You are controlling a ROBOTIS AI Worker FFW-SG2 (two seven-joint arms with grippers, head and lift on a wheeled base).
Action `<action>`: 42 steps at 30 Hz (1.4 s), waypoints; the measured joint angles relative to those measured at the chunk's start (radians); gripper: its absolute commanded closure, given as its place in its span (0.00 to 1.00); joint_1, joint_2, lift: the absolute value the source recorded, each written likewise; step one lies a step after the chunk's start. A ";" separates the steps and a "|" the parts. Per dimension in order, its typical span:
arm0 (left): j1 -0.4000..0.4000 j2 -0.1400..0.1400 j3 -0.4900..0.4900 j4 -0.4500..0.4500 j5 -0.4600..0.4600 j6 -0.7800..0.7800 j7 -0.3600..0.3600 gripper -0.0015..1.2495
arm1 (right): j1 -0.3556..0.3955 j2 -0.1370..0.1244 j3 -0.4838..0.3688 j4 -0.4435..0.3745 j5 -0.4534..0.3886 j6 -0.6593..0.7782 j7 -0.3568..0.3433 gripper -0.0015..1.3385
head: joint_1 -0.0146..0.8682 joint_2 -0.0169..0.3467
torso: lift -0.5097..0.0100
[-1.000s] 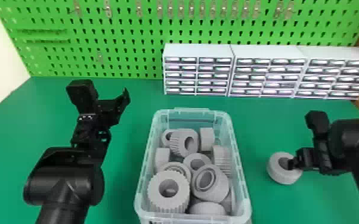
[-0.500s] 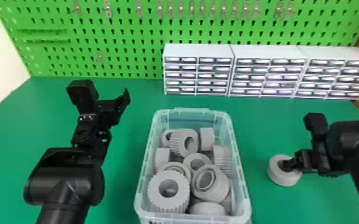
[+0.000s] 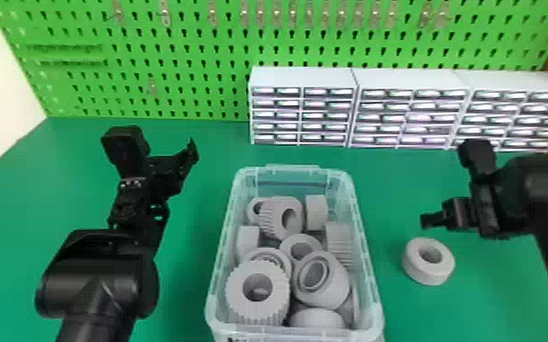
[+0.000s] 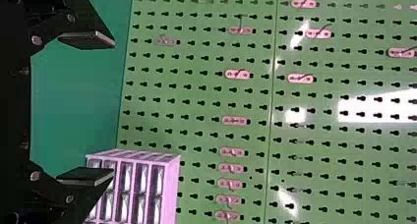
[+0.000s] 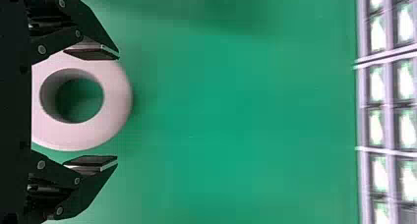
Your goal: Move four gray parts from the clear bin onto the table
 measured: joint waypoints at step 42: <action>0.006 0.000 0.006 0.000 0.001 -0.002 0.000 0.27 | 0.126 0.021 -0.053 -0.281 -0.075 -0.388 0.000 0.05 | 0.80 0.24 | 0.88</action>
